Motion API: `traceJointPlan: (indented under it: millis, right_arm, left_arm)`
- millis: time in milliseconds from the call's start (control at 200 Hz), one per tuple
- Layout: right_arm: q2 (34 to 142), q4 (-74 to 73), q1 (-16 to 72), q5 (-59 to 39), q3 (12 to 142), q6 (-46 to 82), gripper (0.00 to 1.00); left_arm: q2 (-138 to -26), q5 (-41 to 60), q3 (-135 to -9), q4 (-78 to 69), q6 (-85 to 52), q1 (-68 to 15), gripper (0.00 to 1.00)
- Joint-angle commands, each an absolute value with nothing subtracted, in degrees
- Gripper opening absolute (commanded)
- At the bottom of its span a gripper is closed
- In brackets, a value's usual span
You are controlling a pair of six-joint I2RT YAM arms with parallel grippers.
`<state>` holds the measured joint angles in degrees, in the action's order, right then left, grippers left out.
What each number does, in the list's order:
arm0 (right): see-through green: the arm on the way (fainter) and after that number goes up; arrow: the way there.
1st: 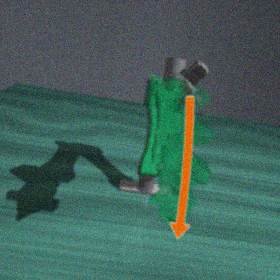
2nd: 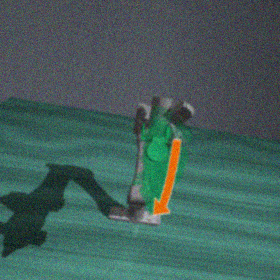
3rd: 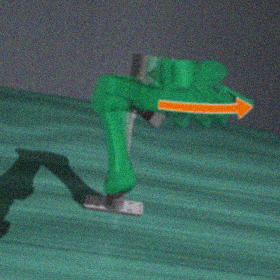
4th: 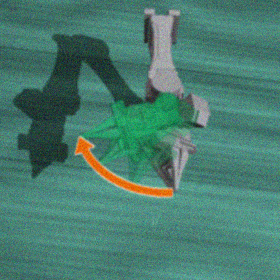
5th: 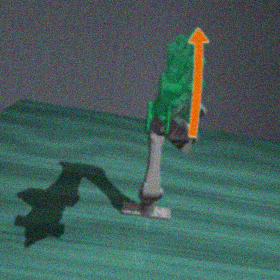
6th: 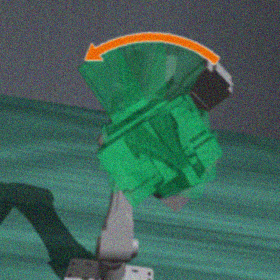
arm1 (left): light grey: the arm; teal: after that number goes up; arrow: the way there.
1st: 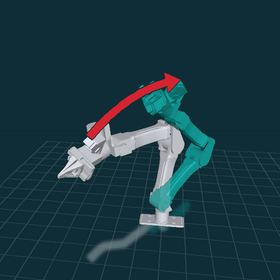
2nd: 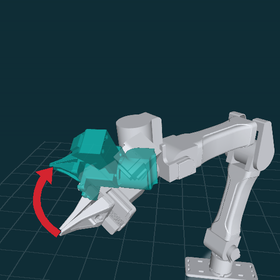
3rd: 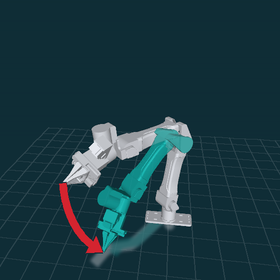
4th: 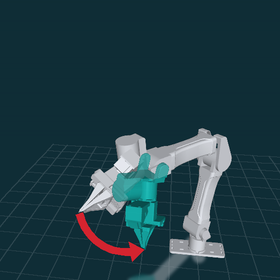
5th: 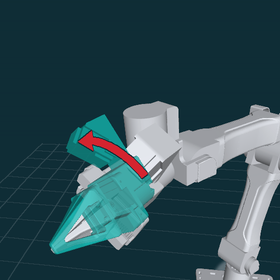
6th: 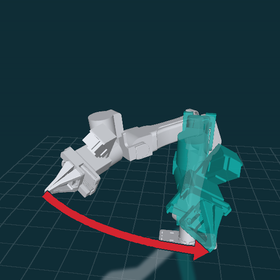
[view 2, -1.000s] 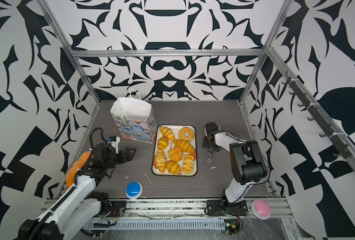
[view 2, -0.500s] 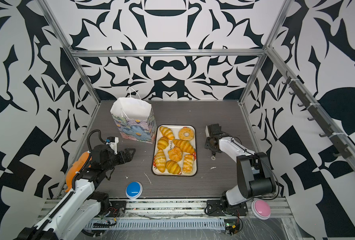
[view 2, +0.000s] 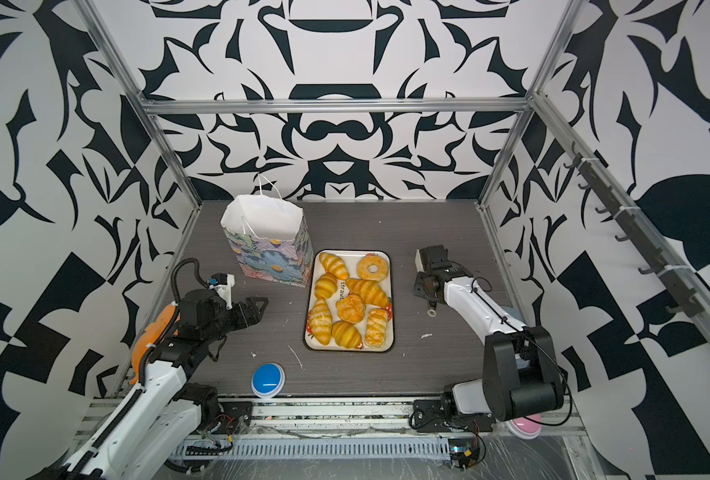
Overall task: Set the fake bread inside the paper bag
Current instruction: 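Grasp the bag handle with the left gripper while the right carries tongs over tray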
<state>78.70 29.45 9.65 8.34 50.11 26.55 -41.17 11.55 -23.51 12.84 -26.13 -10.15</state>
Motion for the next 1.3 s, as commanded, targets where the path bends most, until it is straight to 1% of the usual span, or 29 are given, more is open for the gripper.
traceJointPlan:
  millis: [0, 40, 60, 120, 320, 335, 485, 575, 635, 660, 785, 865, 1055, 1195, 1295]
  right_arm:
    - [75.54, 31.56, 10.90, 10.49, 54.15, 25.75, 0.51]
    - [74.95, 32.46, 11.73, 10.51, 54.85, 25.63, 0.51]
    - [74.72, 32.89, 12.20, 12.70, 55.15, 25.60, 0.52]
    - [73.85, 34.09, 13.49, 13.80, 56.12, 25.39, 0.52]
    - [70.73, 37.13, 16.46, 14.40, 58.81, 25.08, 0.51]
    - [70.51, 37.42, 16.70, 14.45, 59.00, 25.07, 0.51]
    - [68.50, 39.48, 18.89, 14.46, 61.05, 24.97, 0.51]
    - [68.20, 40.37, 19.30, 11.87, 62.00, 24.79, 0.51]
    - [68.20, 40.96, 19.56, 11.63, 62.39, 24.65, 0.51]
    - [68.12, 41.11, 19.79, 9.59, 62.40, 24.55, 0.50]
    - [67.17, 41.31, 20.39, 9.84, 61.57, 24.29, 0.50]
    - [66.61, 41.31, 20.48, 9.66, 60.79, 24.30, 0.50]
    - [65.36, 41.13, 20.57, 8.59, 60.05, 24.58, 0.50]
    - [64.47, 41.37, 20.57, 7.42, 60.91, 24.55, 0.50]
    - [64.08, 41.55, 20.61, 6.59, 61.29, 24.45, 0.50]
  left_arm:
    - [-39.17, 10.29, -29.56, 19.25, -26.01, -10.36, 0.86]
    - [-38.79, 10.09, -31.49, 21.13, -26.03, -10.29, 0.86]
    - [-38.60, 9.95, -32.44, 21.95, -26.02, -10.33, 0.86]
    - [-38.24, 9.68, -35.07, 24.17, -26.32, -10.31, 0.86]
    - [-39.59, 10.77, -44.97, 29.77, -26.18, -10.29, 0.86]
    - [-39.85, 11.07, -45.73, 29.90, -26.19, -10.35, 0.82]
    - [-42.73, 16.99, -53.03, 29.81, -27.60, -10.36, 0.75]
    - [-45.85, 21.87, -57.03, 28.38, -29.65, -10.35, 0.70]
    - [-48.58, 25.08, -60.16, 28.45, -30.46, -10.29, 0.69]
    - [-49.51, 26.14, -61.30, 28.25, -30.85, -10.35, 0.69]
    - [-52.19, 29.77, -65.25, 25.47, -33.07, -10.30, 0.69]
    - [-53.67, 29.72, -67.00, 24.17, -33.74, -10.36, 0.68]
    - [-59.00, 26.46, -71.08, 27.47, -32.94, -10.30, 0.65]
    - [-61.46, 25.77, -72.39, 25.73, -32.52, -10.25, 0.65]
    - [-63.56, 25.08, -73.43, 25.16, -32.36, -10.26, 0.62]
